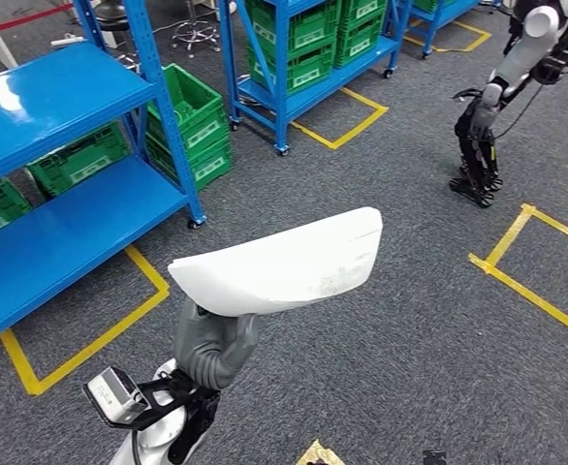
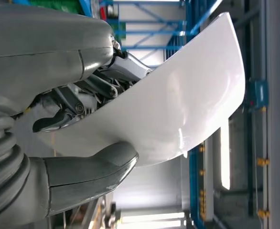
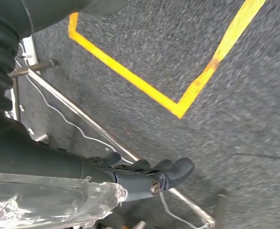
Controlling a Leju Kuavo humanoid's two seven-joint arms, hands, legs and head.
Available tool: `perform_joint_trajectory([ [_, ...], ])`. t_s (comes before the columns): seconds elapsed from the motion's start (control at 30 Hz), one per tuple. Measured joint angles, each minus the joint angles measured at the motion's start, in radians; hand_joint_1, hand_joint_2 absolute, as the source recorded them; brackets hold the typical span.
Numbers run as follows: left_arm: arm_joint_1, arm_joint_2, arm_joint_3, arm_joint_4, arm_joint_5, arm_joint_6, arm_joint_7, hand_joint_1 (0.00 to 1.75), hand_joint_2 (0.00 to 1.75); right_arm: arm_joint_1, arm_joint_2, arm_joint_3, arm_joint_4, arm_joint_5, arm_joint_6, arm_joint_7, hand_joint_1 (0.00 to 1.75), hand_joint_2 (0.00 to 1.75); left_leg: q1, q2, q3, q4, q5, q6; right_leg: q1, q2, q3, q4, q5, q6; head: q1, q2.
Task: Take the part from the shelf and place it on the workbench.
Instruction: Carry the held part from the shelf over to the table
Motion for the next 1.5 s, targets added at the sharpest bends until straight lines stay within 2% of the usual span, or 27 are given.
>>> perform_joint_trajectory([
  [0.03, 0.0, 0.0, -0.001, 0.001, 0.0, 0.0, 0.0, 1.75, 1.75, 0.001, 0.0, 0.0, 0.0, 0.0, 0.0, 0.001, 0.0, 1.75, 0.0, 0.013, 0.001, 0.0, -0.001, -0.001, 0.0, -0.003, 0.009, -0.008, 0.011, 0.001, 0.0, 0.0],
  [0.1, -0.001, 0.0, -0.002, 0.002, 0.001, 0.0, 0.0, 1.75, 1.75, 0.001, -0.002, -0.001, 0.0, -0.001, 0.001, 0.003, 0.0, 1.75, -0.001, 0.037, 0.004, 0.002, -0.005, -0.007, 0.0, -0.031, 0.084, -0.13, 0.066, 0.002, 0.0, 0.0],
  [0.17, -0.003, 0.0, -0.002, 0.003, 0.002, -0.001, 0.0, 1.75, 1.75, -0.003, -0.002, -0.001, 0.0, -0.001, 0.005, 0.005, 0.0, 1.75, -0.009, 0.056, 0.009, 0.005, -0.011, -0.017, 0.002, -0.075, 0.151, -0.243, 0.104, -0.008, -0.001, 0.0],
  [0.2, -0.004, 0.0, -0.003, 0.003, 0.003, -0.001, 0.0, 1.75, 1.75, -0.004, -0.002, -0.001, 0.0, -0.001, 0.008, 0.006, 0.0, 1.75, -0.012, 0.065, 0.011, 0.006, -0.013, -0.023, 0.003, -0.086, 0.162, -0.263, 0.109, -0.016, -0.003, 0.0],
  [0.27, -0.007, 0.001, -0.005, 0.004, 0.005, -0.002, 0.0, 1.75, 1.75, -0.004, -0.001, -0.001, 0.0, -0.001, 0.012, 0.009, 0.0, 1.75, -0.014, 0.083, 0.015, 0.003, -0.014, -0.034, 0.005, -0.067, 0.155, -0.265, 0.11, -0.035, -0.007, 0.0],
  [0.33, -0.011, 0.0, -0.008, 0.004, 0.005, -0.002, 0.0, 1.75, 1.75, -0.003, -0.001, -0.002, 0.0, -0.001, 0.014, 0.013, 0.0, 1.75, -0.008, 0.06, 0.012, 0.016, -0.029, -0.046, 0.003, -0.042, 0.152, -0.268, 0.115, -0.049, -0.008, 0.0],
  [0.37, -0.013, 0.001, -0.009, 0.004, 0.005, -0.003, 0.0, 1.75, 1.75, -0.003, -0.001, -0.002, 0.0, -0.001, 0.015, 0.013, 0.0, 1.75, -0.006, 0.034, -0.001, 0.048, -0.053, -0.052, 0.0, -0.029, 0.151, -0.27, 0.118, -0.054, -0.01, 0.0],
  [0.43, -0.014, 0.002, -0.009, 0.006, 0.006, -0.003, 0.0, 1.75, 1.75, -0.005, -0.001, -0.002, 0.0, -0.001, 0.016, 0.014, 0.0, 1.75, -0.003, -0.013, -0.059, 0.17, -0.118, -0.057, -0.002, -0.001, 0.148, -0.27, 0.121, -0.061, -0.014, 0.0],
  [0.5, -0.013, 0.003, -0.009, 0.009, 0.006, -0.003, 0.0, 1.75, 1.75, -0.004, -0.002, -0.003, 0.0, -0.002, 0.017, 0.014, 0.0, 1.75, -0.003, -0.024, -0.116, 0.276, -0.149, -0.056, -0.002, 0.029, 0.146, -0.27, 0.123, -0.063, -0.015, 0.0],
  [0.53, -0.013, 0.003, -0.009, 0.011, 0.006, -0.002, 0.0, 1.75, 1.75, -0.002, -0.002, -0.003, 0.0, -0.002, 0.017, 0.015, 0.0, 1.75, -0.003, -0.026, -0.124, 0.283, -0.136, -0.054, -0.001, 0.045, 0.146, -0.27, 0.123, -0.063, -0.015, 0.0],
  [0.57, -0.013, 0.003, -0.009, 0.012, 0.006, -0.002, 0.0, 1.75, 1.75, -0.002, -0.003, -0.003, 0.0, -0.002, 0.017, 0.015, 0.0, 1.75, -0.003, -0.03, -0.114, 0.254, -0.106, -0.05, -0.001, 0.06, 0.147, -0.27, 0.124, -0.062, -0.015, 0.0],
  [0.63, -0.013, 0.003, -0.009, 0.013, 0.006, -0.002, 0.0, 1.75, 1.75, -0.002, -0.003, -0.004, 0.0, -0.002, 0.018, 0.017, 0.0, 1.75, -0.003, -0.064, -0.062, 0.133, -0.033, -0.04, -0.002, 0.09, 0.147, -0.27, 0.126, -0.057, -0.015, 0.0],
  [0.67, -0.014, 0.003, -0.01, 0.013, 0.006, -0.002, 0.0, 1.75, 1.75, -0.003, -0.003, -0.004, 0.0, -0.002, 0.018, 0.017, 0.0, 1.75, -0.001, -0.085, -0.037, 0.074, -0.012, -0.037, -0.001, 0.103, 0.144, -0.268, 0.127, -0.054, -0.016, 0.0],
  [0.73, -0.015, 0.002, -0.01, 0.014, 0.007, -0.002, 0.0, 1.75, 1.75, -0.002, -0.003, -0.004, 0.0, -0.001, 0.021, 0.018, 0.0, 1.75, 0.001, -0.111, -0.014, 0.018, -0.002, -0.032, -0.003, 0.124, 0.135, -0.268, 0.131, -0.042, -0.015, 0.0],
  [0.8, -0.016, 0.0, -0.01, 0.015, 0.008, -0.002, 0.0, 1.75, 1.75, 0.003, -0.004, -0.004, 0.0, -0.001, 0.023, 0.019, 0.0, 1.75, 0.001, -0.095, -0.012, 0.008, 0.0, -0.024, -0.006, 0.136, 0.125, -0.273, 0.137, -0.029, -0.015, 0.0],
  [0.87, -0.018, -0.002, -0.011, 0.015, 0.009, -0.003, 0.0, 1.75, 1.75, 0.006, -0.007, -0.004, 0.0, -0.002, 0.025, 0.021, 0.0, 1.75, 0.003, -0.071, -0.009, 0.001, 0.006, -0.013, -0.002, 0.093, 0.107, -0.247, 0.118, -0.018, -0.009, 0.0],
  [0.93, -0.018, -0.003, -0.011, 0.017, 0.01, -0.004, 0.0, 1.75, 1.75, 0.002, -0.008, -0.004, 0.0, -0.002, 0.027, 0.024, 0.0, 1.75, 0.003, -0.043, -0.008, -0.002, 0.007, -0.006, 0.002, 0.026, 0.056, -0.142, 0.058, -0.01, -0.003, 0.0],
  [1.0, -0.018, -0.002, -0.01, 0.019, 0.011, -0.004, 0.0, 1.75, 1.75, -0.001, -0.008, -0.004, 0.0, -0.002, 0.029, 0.027, 0.0, 1.75, 0.002, -0.013, -0.008, -0.002, 0.005, -0.003, 0.001, 0.002, 0.0, -0.021, 0.005, -0.004, -0.002, 0.0],
  [1.03, -0.018, -0.002, -0.01, 0.021, 0.011, -0.004, 0.0, 1.75, 1.75, -0.001, -0.008, -0.004, 0.0, -0.002, 0.029, 0.028, 0.0, 1.75, 0.001, 0.0, -0.008, -0.002, 0.004, -0.004, 0.001, -0.001, -0.006, -0.002, 0.004, -0.002, -0.002, 0.0],
  [1.07, -0.018, -0.002, -0.01, 0.022, 0.011, -0.004, 0.0, 1.75, 1.75, 0.0, -0.009, -0.004, 0.0, -0.002, 0.029, 0.029, 0.0, 1.75, 0.001, 0.013, -0.006, -0.001, 0.002, -0.005, 0.0, -0.005, 0.007, -0.021, 0.02, -0.001, -0.001, 0.0],
  [1.13, -0.018, -0.002, -0.01, 0.022, 0.011, -0.004, 0.0, 1.75, 1.75, 0.0, -0.01, -0.004, 0.0, -0.002, 0.029, 0.03, 0.0, 1.75, 0.0, 0.036, -0.001, 0.0, -0.003, -0.012, 0.001, -0.035, 0.082, -0.149, 0.078, -0.002, -0.001, 0.0],
  [1.2, -0.019, -0.002, -0.01, 0.022, 0.011, -0.004, 0.0, 1.75, 1.75, -0.004, -0.012, -0.004, 0.0, -0.002, 0.029, 0.03, 0.0, 1.75, -0.007, 0.055, 0.004, 0.004, -0.011, -0.023, 0.003, -0.072, 0.141, -0.25, 0.11, -0.013, -0.003, 0.0],
  [1.23, -0.019, -0.002, -0.01, 0.023, 0.011, -0.004, 0.0, 1.75, 1.75, -0.005, -0.012, -0.004, 0.0, -0.002, 0.03, 0.03, 0.0, 1.75, -0.01, 0.063, 0.006, 0.005, -0.013, -0.027, 0.004, -0.079, 0.149, -0.265, 0.113, -0.021, -0.004, 0.0],
  [1.3, -0.02, -0.002, -0.011, 0.023, 0.011, -0.004, 0.0, 1.75, 1.75, -0.005, -0.012, -0.004, 0.0, -0.002, 0.03, 0.03, 0.0, 1.75, -0.011, 0.078, 0.01, 0.005, -0.016, -0.037, 0.005, -0.056, 0.144, -0.264, 0.115, -0.037, -0.007, 0.0],
  [1.37, -0.022, -0.002, -0.011, 0.023, 0.011, -0.004, 0.0, 1.75, 1.75, -0.002, -0.012, -0.005, 0.0, -0.002, 0.03, 0.031, 0.0, 1.75, -0.005, 0.051, 0.006, 0.02, -0.034, -0.048, 0.003, -0.032, 0.141, -0.267, 0.118, -0.049, -0.007, 0.0],
  [1.43, -0.023, -0.002, -0.01, 0.023, 0.011, -0.004, 0.0, 1.75, 1.75, -0.004, -0.012, -0.005, 0.0, -0.003, 0.03, 0.032, 0.0, 1.75, 0.0, -0.001, -0.034, 0.108, -0.09, -0.055, 0.0, -0.007, 0.14, -0.269, 0.122, -0.057, -0.01, 0.0],
  [1.5, -0.023, 0.0, -0.01, 0.025, 0.011, -0.004, 0.0, 1.75, 1.75, -0.006, -0.012, -0.006, 0.0, -0.003, 0.032, 0.032, 0.0, 1.75, 0.001, -0.022, -0.102, 0.241, -0.147, -0.056, 0.0, 0.02, 0.138, -0.269, 0.124, -0.061, -0.013, 0.0],
])
